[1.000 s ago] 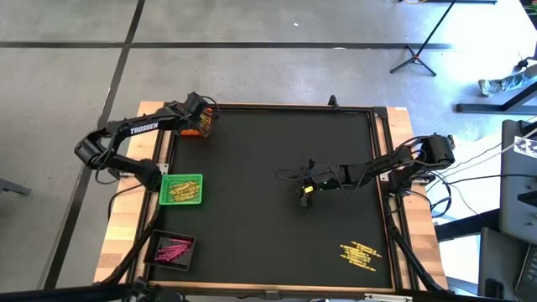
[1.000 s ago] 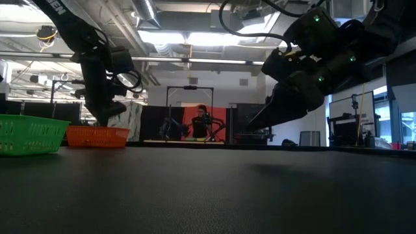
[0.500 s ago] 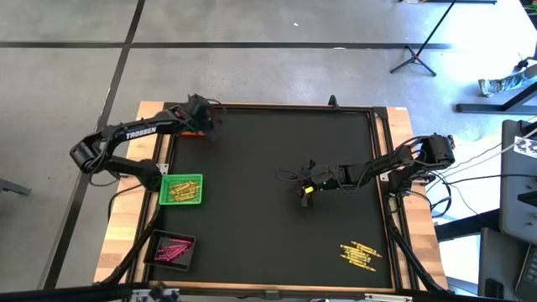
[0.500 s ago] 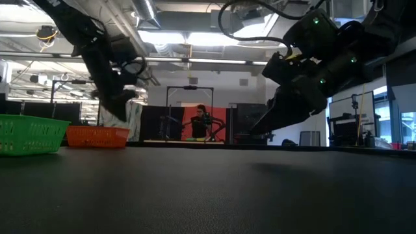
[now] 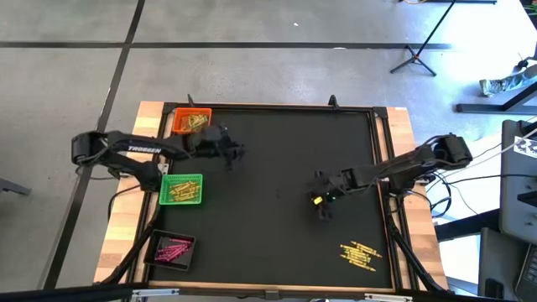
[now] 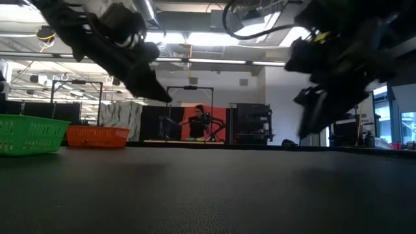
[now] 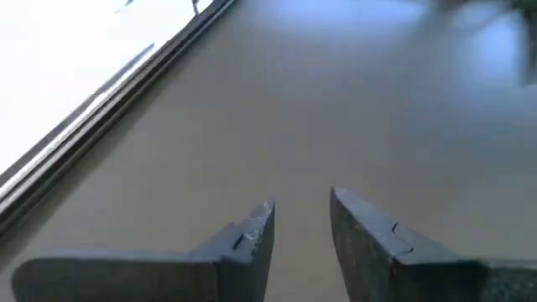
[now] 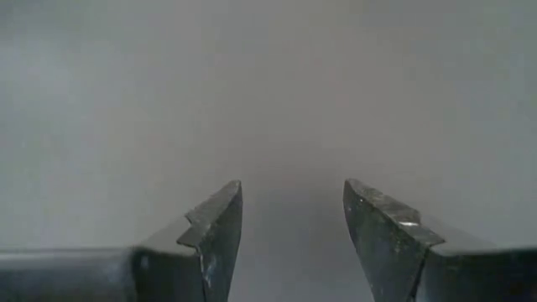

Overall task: Sort crayons
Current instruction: Put the yellow crayon into the green bin

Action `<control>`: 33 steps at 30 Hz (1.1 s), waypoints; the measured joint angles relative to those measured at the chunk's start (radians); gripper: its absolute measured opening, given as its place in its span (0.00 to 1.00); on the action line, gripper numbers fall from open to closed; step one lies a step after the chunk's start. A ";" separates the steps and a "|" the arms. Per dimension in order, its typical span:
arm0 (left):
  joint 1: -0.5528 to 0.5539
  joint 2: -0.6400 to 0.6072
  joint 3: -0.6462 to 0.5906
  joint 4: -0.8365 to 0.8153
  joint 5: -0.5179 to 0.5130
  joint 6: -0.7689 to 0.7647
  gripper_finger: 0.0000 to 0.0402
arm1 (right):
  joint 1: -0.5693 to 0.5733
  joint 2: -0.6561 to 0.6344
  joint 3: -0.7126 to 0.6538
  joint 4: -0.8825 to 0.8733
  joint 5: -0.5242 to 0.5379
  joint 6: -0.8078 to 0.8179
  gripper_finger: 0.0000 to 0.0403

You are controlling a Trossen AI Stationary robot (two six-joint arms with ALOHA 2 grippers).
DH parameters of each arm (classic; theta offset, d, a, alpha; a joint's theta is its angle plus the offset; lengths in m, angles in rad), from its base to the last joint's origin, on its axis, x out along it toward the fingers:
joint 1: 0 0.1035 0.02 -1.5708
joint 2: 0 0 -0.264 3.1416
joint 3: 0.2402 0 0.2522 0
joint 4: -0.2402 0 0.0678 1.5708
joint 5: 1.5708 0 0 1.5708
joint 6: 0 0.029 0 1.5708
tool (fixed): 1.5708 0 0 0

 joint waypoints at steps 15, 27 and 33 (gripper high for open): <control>-0.259 0.058 -0.147 0.494 -0.024 -0.008 0.25 | 0.386 -0.022 0.178 -0.509 -0.119 0.721 0.51; -0.270 0.058 -0.147 0.502 -0.036 0.038 0.25 | 0.620 0.000 0.153 -0.545 -0.086 1.172 0.51; -0.270 0.058 -0.147 0.502 -0.036 0.041 0.25 | 0.629 0.058 0.147 -0.545 -0.077 1.173 0.51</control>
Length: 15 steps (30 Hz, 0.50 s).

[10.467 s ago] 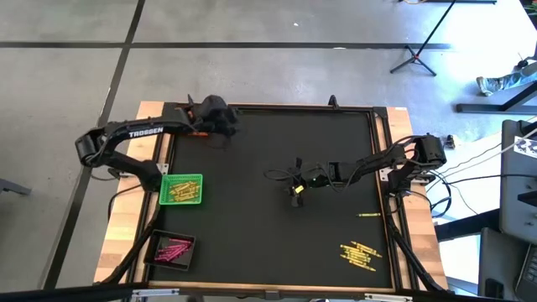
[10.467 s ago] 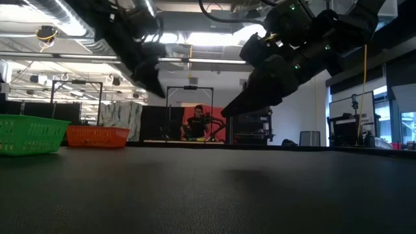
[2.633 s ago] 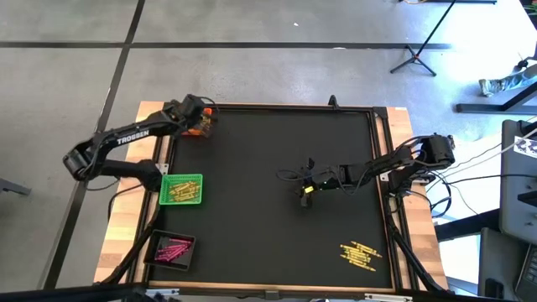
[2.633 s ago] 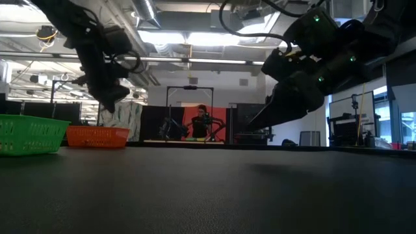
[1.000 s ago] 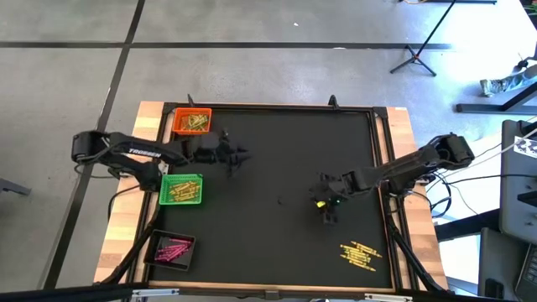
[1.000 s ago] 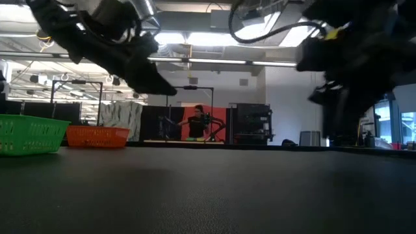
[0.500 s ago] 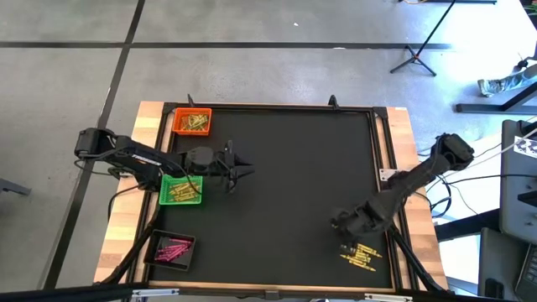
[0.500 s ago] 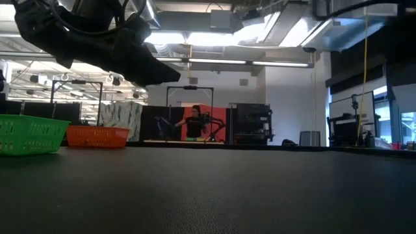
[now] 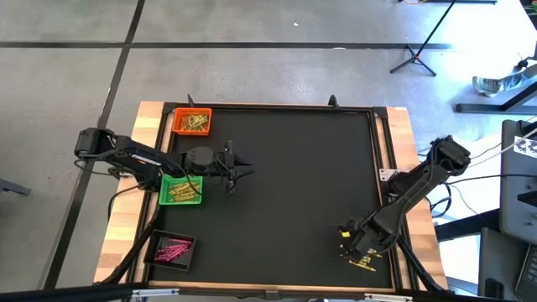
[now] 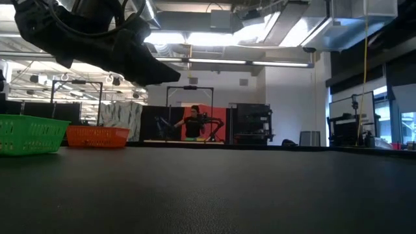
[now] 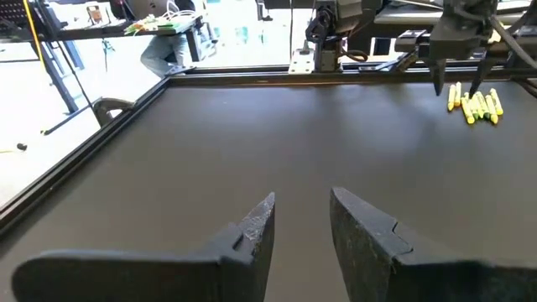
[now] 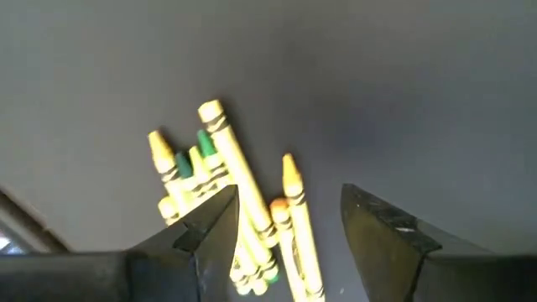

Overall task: Sort crayons
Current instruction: Put the yellow crayon into the green bin

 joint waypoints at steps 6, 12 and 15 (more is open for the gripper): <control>0.000 0.000 0.000 -0.001 0.000 0.001 0.25 | -0.003 0.059 0.000 -0.003 0.033 -0.010 0.51; 0.000 0.000 0.000 -0.001 0.000 0.002 0.25 | -0.002 0.087 0.000 -0.030 -0.008 -0.025 0.51; 0.000 0.000 0.000 -0.001 0.000 0.002 0.25 | -0.002 0.088 0.000 -0.043 -0.004 -0.026 0.50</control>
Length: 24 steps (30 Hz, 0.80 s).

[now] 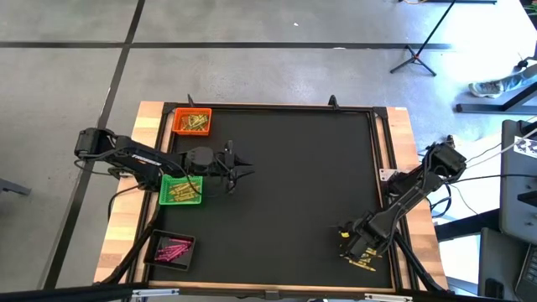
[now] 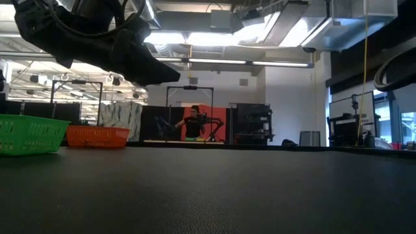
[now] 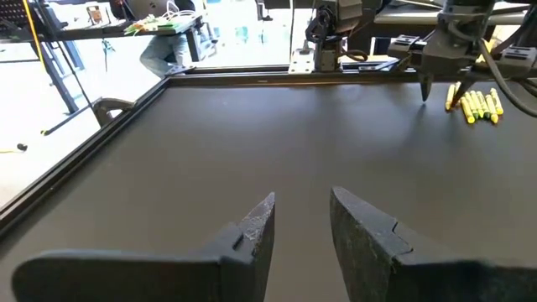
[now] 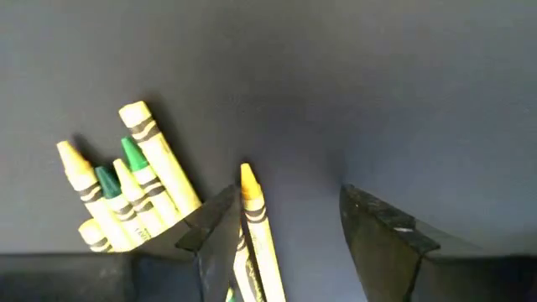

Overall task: Sort crayons
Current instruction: Put the yellow crayon into the green bin

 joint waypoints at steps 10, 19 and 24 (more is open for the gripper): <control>0.000 0.000 0.000 0.000 0.000 0.000 0.25 | 0.000 0.000 0.000 -0.012 0.002 -0.001 0.28; 0.000 0.000 0.001 0.000 0.000 0.000 0.25 | 0.000 0.000 -0.016 -0.014 -0.003 -0.048 0.18; 0.000 0.000 0.001 0.000 0.000 0.000 0.25 | -0.002 -0.006 -0.066 0.038 -0.038 -0.049 0.08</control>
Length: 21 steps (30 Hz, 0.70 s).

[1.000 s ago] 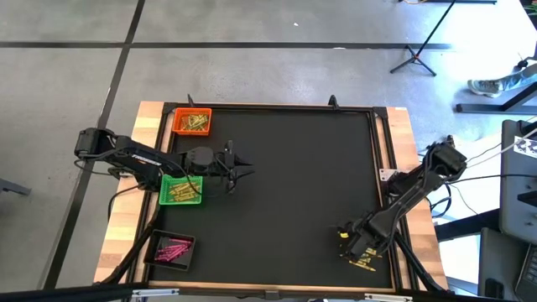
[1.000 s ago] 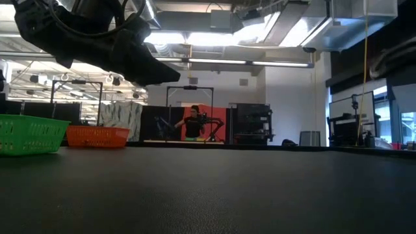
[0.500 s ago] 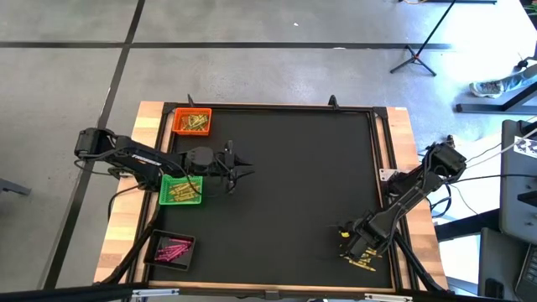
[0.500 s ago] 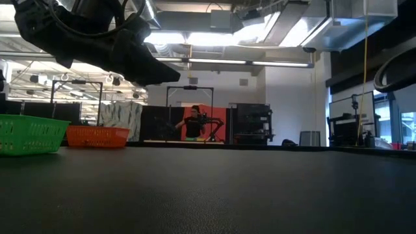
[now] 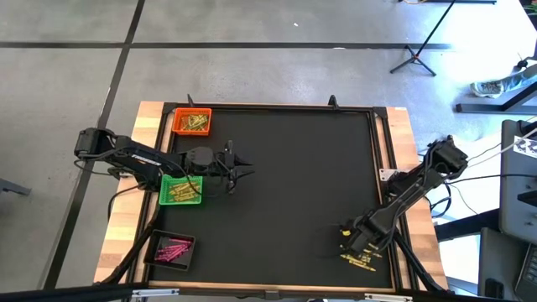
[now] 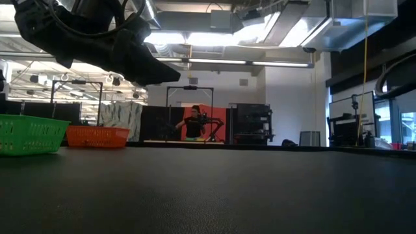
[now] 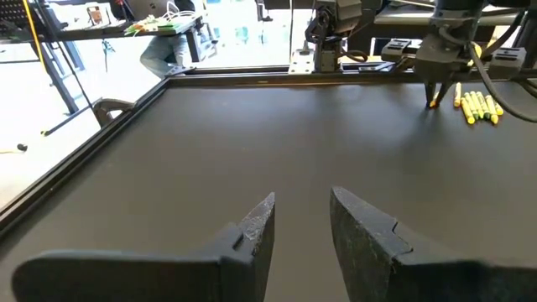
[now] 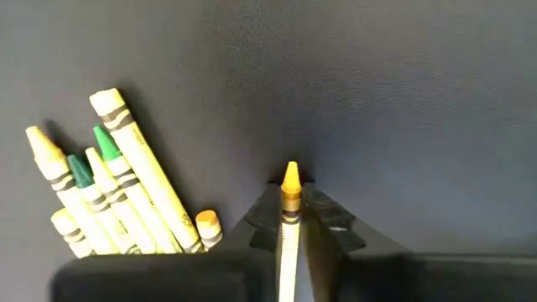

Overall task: Sort crayons
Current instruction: Put the yellow crayon into the green bin

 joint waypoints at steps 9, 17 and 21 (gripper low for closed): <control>0.000 0.000 0.000 0.000 0.000 0.000 0.25 | 0.001 -0.034 -0.009 0.000 0.039 -0.061 0.04; 0.002 0.000 0.000 0.000 0.000 -0.001 0.25 | -0.024 -0.147 0.022 -0.007 0.220 -0.138 0.03; 0.002 0.000 0.000 0.000 0.000 -0.001 0.25 | -0.095 -0.174 0.026 0.028 0.335 -0.234 0.04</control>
